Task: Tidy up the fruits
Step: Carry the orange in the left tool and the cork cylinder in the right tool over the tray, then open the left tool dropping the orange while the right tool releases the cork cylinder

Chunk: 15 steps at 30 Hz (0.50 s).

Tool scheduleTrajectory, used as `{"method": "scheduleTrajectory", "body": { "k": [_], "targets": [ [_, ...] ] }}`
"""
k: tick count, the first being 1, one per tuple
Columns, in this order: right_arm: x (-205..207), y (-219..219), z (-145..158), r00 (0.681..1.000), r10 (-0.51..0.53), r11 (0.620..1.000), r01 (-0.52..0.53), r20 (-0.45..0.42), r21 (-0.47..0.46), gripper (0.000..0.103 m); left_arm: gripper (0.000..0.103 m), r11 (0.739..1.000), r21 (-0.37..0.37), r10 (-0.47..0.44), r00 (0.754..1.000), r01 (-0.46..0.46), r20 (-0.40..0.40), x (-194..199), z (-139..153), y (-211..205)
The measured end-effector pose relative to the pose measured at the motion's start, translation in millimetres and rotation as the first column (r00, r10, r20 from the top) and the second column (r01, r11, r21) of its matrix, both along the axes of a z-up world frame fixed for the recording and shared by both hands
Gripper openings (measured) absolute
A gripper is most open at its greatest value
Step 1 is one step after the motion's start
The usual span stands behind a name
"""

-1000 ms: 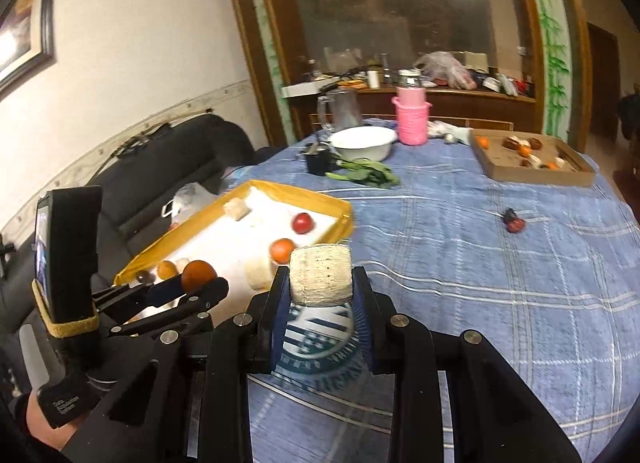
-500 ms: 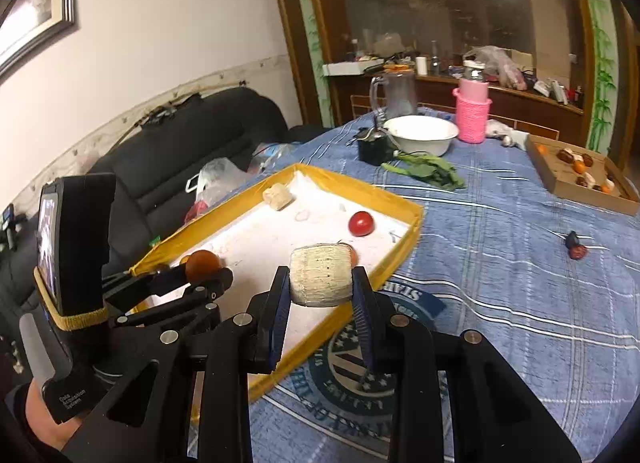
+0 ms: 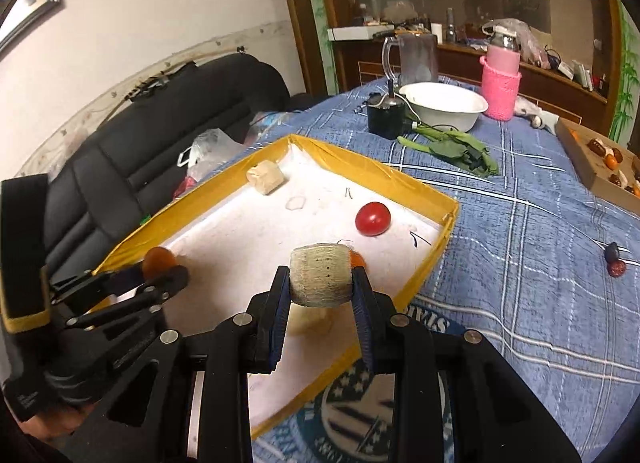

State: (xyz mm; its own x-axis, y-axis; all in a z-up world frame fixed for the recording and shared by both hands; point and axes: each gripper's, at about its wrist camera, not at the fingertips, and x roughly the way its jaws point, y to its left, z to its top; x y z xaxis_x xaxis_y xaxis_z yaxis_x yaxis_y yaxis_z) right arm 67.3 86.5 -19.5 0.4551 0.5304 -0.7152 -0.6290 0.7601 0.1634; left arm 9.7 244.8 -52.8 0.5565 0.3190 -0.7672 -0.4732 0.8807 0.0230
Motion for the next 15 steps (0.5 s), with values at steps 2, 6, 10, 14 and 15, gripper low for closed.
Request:
{"method": "scheduleTrajectory", "body": {
  "k": [2, 6, 10, 14, 15],
  "targets": [
    [8.1, 4.3, -3.5, 1.000, 0.000, 1.000, -0.001, -0.008, -0.003, 0.028, 0.036, 1.000, -0.005, 0.013, 1.000, -0.013, -0.010, 2.7, -1.9, 4.0],
    [19.7, 14.4, -14.4, 0.999, 0.019, 0.999, -0.020, -0.041, -0.026, 0.029, 0.037, 0.999, -0.040, 0.035, 0.999, -0.036, -0.025, 5.0, -6.0, 11.5],
    [19.7, 9.6, -15.1, 0.999, 0.019, 1.000, -0.019, -0.048, -0.004, 0.052, 0.061, 0.998, -0.044, 0.042, 0.999, -0.043, -0.028, 1.2, -4.6, 12.0],
    [15.5, -28.3, 5.3, 1.000, -0.016, 0.999, 0.016, 0.009, 0.036, 0.053, 0.079, 0.994, -0.007, 0.106, 0.994, -0.106, 0.036, -9.0, 10.9, 8.8],
    [17.4, -44.0, 9.9, 0.999, -0.039, 0.998, 0.038, 0.014, 0.050, 0.056, 0.081, 0.993, -0.015, 0.115, 0.992, -0.114, 0.050, -9.8, 14.9, 7.1]
  ]
}}
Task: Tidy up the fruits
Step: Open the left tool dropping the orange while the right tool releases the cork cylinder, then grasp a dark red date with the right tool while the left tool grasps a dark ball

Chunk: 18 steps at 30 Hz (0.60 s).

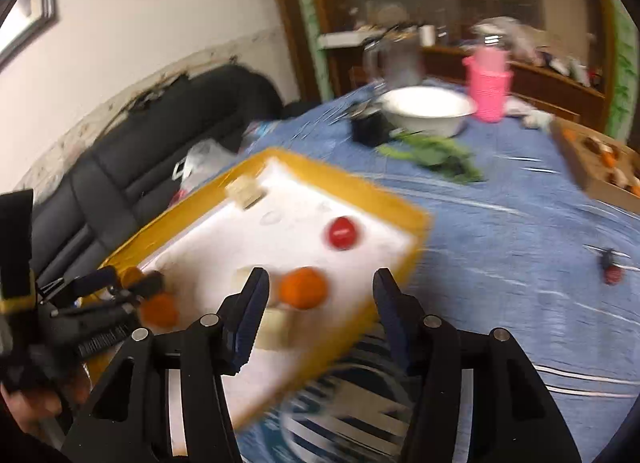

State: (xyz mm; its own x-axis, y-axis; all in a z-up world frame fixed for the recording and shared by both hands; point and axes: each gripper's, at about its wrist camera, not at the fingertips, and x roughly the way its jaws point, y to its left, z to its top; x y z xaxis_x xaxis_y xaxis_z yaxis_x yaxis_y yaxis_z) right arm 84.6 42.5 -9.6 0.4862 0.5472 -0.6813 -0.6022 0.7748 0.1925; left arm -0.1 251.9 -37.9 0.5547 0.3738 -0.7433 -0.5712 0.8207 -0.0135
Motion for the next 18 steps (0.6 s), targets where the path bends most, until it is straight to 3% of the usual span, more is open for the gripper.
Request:
{"method": "scheduleTrajectory", "body": {
  "k": [2, 4, 8, 10, 12, 17, 18],
  "targets": [
    [6.3, -43.1, 7.0, 0.997, -0.083, 0.996, 0.082, 0.013, 0.018, 0.058, 0.082, 1.000, -0.012, -0.009, 0.999, 0.010, 0.041, 1.7, 9.0, -11.1],
    [14.7, -86.6, 7.4, 0.984, -0.178, 0.984, 0.178, 0.023, 0.019, 0.068, 0.084, 0.998, -0.002, -0.064, 0.996, 0.064, 0.061, 10.4, 15.0, -32.2],
    [55.6, -182.7, -18.8, 0.910, -0.413, 0.911, 0.413, -0.039, -0.026, 0.068, 0.085, 0.975, 0.024, -0.221, 0.973, 0.220, 0.059, 41.4, 16.5, -89.0],
    [76.0, -207.4, -33.6, 0.880, -0.468, 0.883, 0.465, -0.081, -0.059, 0.061, 0.085, 0.959, 0.030, -0.282, 0.958, 0.280, 0.046, 59.6, 13.6, -118.5],
    [96.4, -220.8, -46.0, 0.866, -0.488, 0.873, 0.481, -0.107, -0.085, 0.055, 0.085, 0.939, 0.014, -0.344, 0.938, 0.344, 0.040, 81.1, 10.0, -145.7],
    [132.9, -208.6, -55.9, 0.887, -0.448, 0.893, 0.439, -0.112, -0.102, 0.048, 0.085, 0.908, 0.014, -0.420, 0.907, 0.420, 0.020, 131.8, 5.5, -193.5],
    [138.6, -205.1, -58.9, 0.889, -0.444, 0.894, 0.431, -0.113, -0.120, 0.042, 0.085, 0.904, 0.009, -0.427, 0.904, 0.427, 0.021, 141.0, 5.8, -199.8]
  ]
}}
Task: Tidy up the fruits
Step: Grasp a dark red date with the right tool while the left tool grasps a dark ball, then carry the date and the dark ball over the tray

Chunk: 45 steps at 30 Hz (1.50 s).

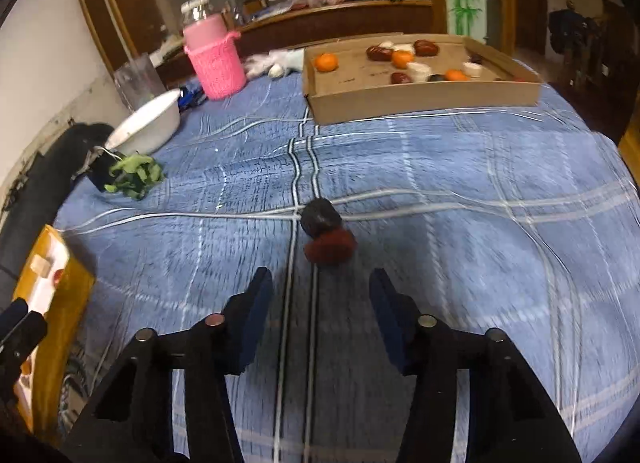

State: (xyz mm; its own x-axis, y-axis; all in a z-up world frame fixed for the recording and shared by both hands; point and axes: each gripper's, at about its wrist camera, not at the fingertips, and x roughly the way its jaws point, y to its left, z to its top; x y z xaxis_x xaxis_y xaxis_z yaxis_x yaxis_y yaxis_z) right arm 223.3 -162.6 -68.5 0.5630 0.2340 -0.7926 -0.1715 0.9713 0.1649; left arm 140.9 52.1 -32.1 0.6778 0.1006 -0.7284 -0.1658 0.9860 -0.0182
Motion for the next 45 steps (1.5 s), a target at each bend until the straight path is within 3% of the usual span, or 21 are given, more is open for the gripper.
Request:
{"method": "scheduleTrajectory", "body": {
  "k": [1, 2, 6, 11, 14, 16, 17, 18, 19, 23, 32, 45],
  "targets": [
    [5.0, 5.6, -0.3, 1.000, 0.004, 0.999, -0.003, 0.019, -0.044, 0.030, 0.085, 1.000, -0.010, -0.009, 1.000, 0.009, 0.005, 8.6, 0.4, -5.8],
    [8.6, 7.1, -1.5, 1.000, 0.006, 0.998, -0.005, 0.015, -0.062, 0.027, 0.085, 1.000, -0.015, -0.014, 1.000, 0.014, 0.010, 14.5, 0.0, -11.8],
    [4.4, -14.0, 1.4, 0.999, 0.017, 0.998, -0.015, 0.030, -0.056, 0.026, 0.085, 0.997, -0.022, -0.076, 0.997, 0.076, 0.009, 44.4, -5.3, -48.5],
    [-21.8, -79.3, 11.5, 0.996, -0.074, 0.997, 0.076, 0.053, -0.030, 0.026, 0.084, 0.979, -0.043, -0.198, 0.980, 0.197, -0.019, 85.8, -23.1, -109.8],
    [-39.5, -107.7, 20.7, 0.991, -0.113, 0.993, 0.115, 0.069, -0.016, 0.026, 0.068, 0.967, -0.022, -0.255, 0.966, 0.254, -0.046, 110.0, -34.6, -148.1],
    [-50.2, -118.6, 27.3, 0.989, -0.124, 0.992, 0.125, 0.084, -0.007, 0.026, 0.051, 0.960, -0.023, -0.278, 0.957, 0.277, -0.082, 123.5, -45.3, -165.1],
    [-53.2, -122.1, 29.4, 0.988, -0.127, 0.992, 0.127, 0.089, 0.002, 0.026, 0.036, 0.958, -0.023, -0.286, 0.951, 0.285, -0.116, 128.6, -52.0, -169.9],
    [-55.0, -122.7, 31.1, 0.987, -0.129, 0.992, 0.129, 0.094, 0.006, 0.026, 0.023, 0.959, 0.005, -0.283, 0.955, 0.284, -0.089, 128.1, -51.6, -173.6],
    [-55.4, -122.4, 32.4, 0.987, -0.129, 0.992, 0.128, 0.098, 0.009, 0.026, 0.023, 0.955, 0.032, -0.291, 0.952, 0.295, -0.093, 128.0, -52.1, -178.3],
    [-59.2, -113.0, 33.4, 0.990, -0.106, 0.994, 0.105, 0.098, 0.014, 0.026, 0.022, 0.961, 0.008, -0.274, 0.957, 0.276, -0.090, 114.9, -47.1, -168.3],
    [-83.4, -71.9, 24.6, 0.994, -0.078, 0.997, 0.076, 0.079, 0.026, 0.026, 0.023, 0.970, 0.041, -0.239, 0.969, 0.241, -0.057, 36.2, -24.6, -139.7],
    [-143.4, -9.5, 38.1, 0.995, -0.013, 0.999, 0.010, 0.098, 0.037, 0.026, 0.023, 0.991, 0.028, -0.132, 0.991, 0.133, -0.031, -54.2, -10.1, -62.6]
  ]
}}
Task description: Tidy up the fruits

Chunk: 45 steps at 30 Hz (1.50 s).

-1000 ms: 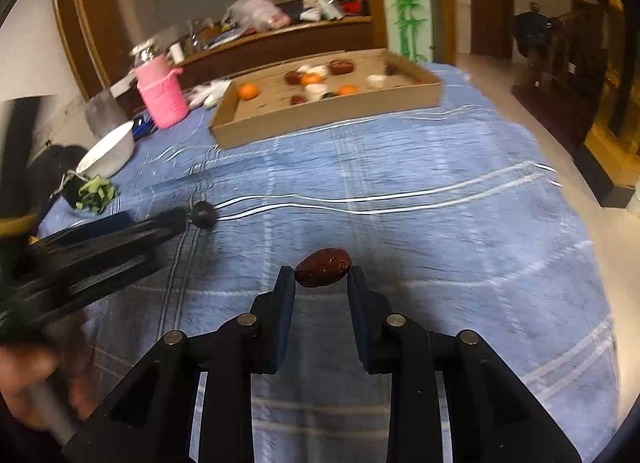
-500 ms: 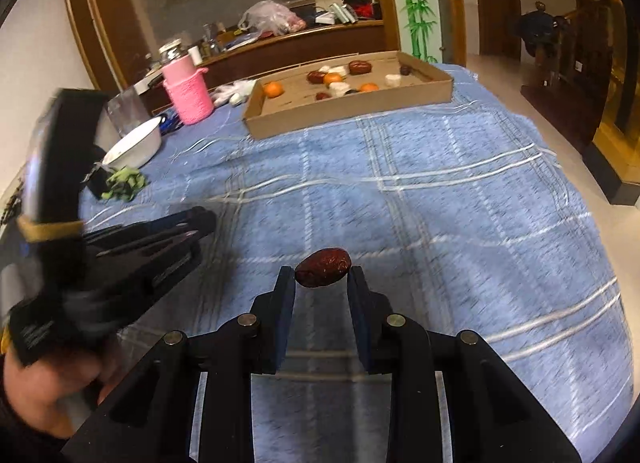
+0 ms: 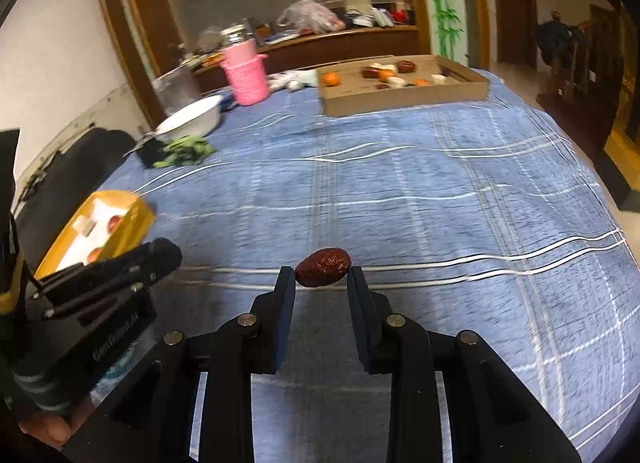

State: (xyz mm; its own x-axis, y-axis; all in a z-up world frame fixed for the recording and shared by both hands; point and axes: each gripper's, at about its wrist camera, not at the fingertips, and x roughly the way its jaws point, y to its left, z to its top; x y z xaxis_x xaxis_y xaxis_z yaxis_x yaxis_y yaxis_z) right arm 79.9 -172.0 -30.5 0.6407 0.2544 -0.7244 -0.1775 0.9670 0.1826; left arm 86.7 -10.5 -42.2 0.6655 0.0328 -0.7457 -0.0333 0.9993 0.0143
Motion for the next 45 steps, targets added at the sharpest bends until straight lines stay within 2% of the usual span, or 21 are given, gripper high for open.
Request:
{"method": "scheduleTrajectory", "body": {
  "k": [8, 13, 21, 30, 36, 38, 40, 41, 45],
  "targets": [
    [-24.7, 61.3, 11.7, 0.992, 0.122, 0.992, -0.122, 0.028, 0.002, 0.026, 0.023, 0.993, -0.025, 0.119, 0.993, -0.118, 0.020, -43.7, 7.7, 74.2],
    [-30.6, 109.7, 19.3, 0.974, 0.222, 0.975, -0.222, 0.044, 0.004, 0.026, 0.023, 0.974, -0.033, 0.225, 0.974, -0.224, 0.034, -68.2, 11.5, 133.4],
    [-35.8, 192.4, 22.8, 0.927, 0.371, 0.928, -0.373, 0.049, 0.017, 0.025, 0.023, 0.929, -0.038, 0.368, 0.929, -0.367, 0.025, -86.9, 5.8, 206.2],
    [-31.1, 251.6, 15.6, 0.870, 0.493, 0.870, -0.493, 0.009, 0.019, 0.023, 0.023, 0.891, -0.030, 0.453, 0.892, -0.453, -0.004, -94.8, -2.9, 245.4],
    [-24.8, 259.1, 5.7, 0.864, 0.503, 0.864, -0.503, -0.011, 0.025, 0.024, 0.024, 0.878, -0.047, 0.476, 0.879, -0.477, -0.038, -94.3, -10.2, 256.9],
    [-19.7, 244.8, 9.6, 0.873, 0.488, 0.871, -0.487, -0.008, 0.070, 0.024, 0.024, 0.876, -0.057, 0.478, 0.878, -0.479, -0.037, -96.0, -10.2, 259.4],
    [-13.1, 223.7, 15.8, 0.893, 0.451, 0.890, -0.448, -0.010, 0.084, 0.035, 0.025, 0.871, -0.038, 0.488, 0.872, -0.489, -0.033, -96.4, -10.3, 261.0],
    [-10.8, 212.2, 18.4, 0.899, 0.437, 0.896, -0.434, -0.015, 0.087, 0.036, 0.025, 0.873, -0.045, 0.485, 0.874, -0.486, -0.036, -96.6, -9.9, 261.4],
    [-17.8, 170.1, 11.9, 0.913, 0.403, 0.915, -0.402, -0.061, 0.027, 0.036, 0.031, 0.874, -0.060, 0.481, 0.876, -0.482, -0.027, -98.5, -8.6, 260.3]
  ]
}}
